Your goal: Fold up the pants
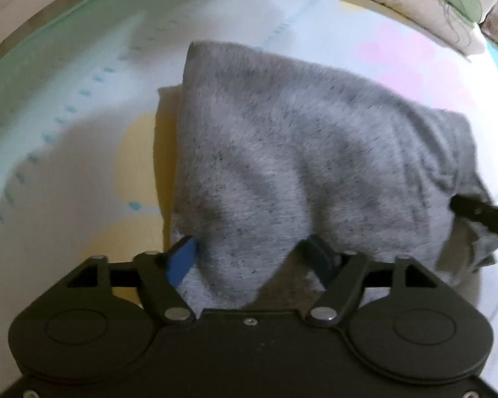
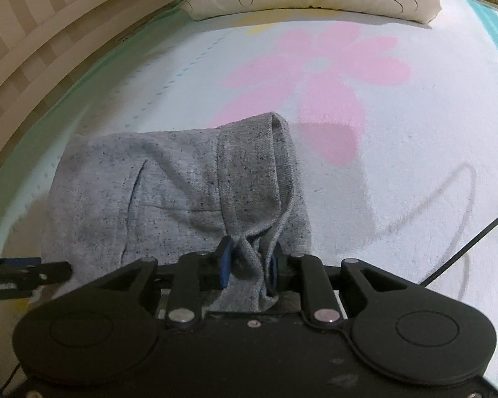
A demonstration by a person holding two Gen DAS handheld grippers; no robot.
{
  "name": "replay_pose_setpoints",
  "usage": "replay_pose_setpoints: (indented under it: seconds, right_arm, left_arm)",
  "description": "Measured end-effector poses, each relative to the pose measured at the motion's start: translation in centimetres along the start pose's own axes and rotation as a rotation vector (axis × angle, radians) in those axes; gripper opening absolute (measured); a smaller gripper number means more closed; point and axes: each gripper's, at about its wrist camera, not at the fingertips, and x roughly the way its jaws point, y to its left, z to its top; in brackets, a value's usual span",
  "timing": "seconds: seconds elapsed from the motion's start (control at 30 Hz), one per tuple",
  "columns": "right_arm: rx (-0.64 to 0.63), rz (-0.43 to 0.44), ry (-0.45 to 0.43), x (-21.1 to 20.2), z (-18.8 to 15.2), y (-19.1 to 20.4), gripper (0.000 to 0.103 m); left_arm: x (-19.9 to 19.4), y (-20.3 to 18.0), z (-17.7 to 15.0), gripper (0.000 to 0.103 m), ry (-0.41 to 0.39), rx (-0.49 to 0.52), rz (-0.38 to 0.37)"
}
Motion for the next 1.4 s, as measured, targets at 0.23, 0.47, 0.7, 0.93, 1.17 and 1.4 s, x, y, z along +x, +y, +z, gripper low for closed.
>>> replay_pose_setpoints:
  seconds: [0.23, 0.47, 0.7, 0.93, 1.17, 1.4]
  right_arm:
    - [-0.040, -0.025, -0.037, 0.5, -0.6, 1.2, 0.024]
    - [-0.113, -0.085, -0.135, -0.4, -2.9, 2.2, 0.037]
    - [-0.064, -0.112, -0.175, -0.5, -3.9, 1.3, 0.072]
    - [-0.025, 0.057, -0.066, 0.7, -1.2, -1.5, 0.078]
    - [-0.004, 0.121, -0.004, 2.2, 1.7, -2.3, 0.081]
    - [-0.038, 0.115, 0.011, 2.5, 1.9, -1.5, 0.081]
  left_arm:
    - [1.9, 2.2, -0.3, 0.103, 0.060, -0.075, -0.053]
    - [1.1, 1.1, -2.0, 0.103, 0.004, -0.040, -0.023]
    - [1.1, 1.4, -1.5, 0.103, 0.012, -0.025, -0.038]
    - [1.0, 1.5, -1.8, 0.103, -0.011, -0.021, -0.028]
    - [0.4, 2.1, -2.7, 0.103, -0.040, -0.026, -0.054]
    - [-1.8, 4.0, -3.4, 0.094, -0.107, -0.029, -0.094]
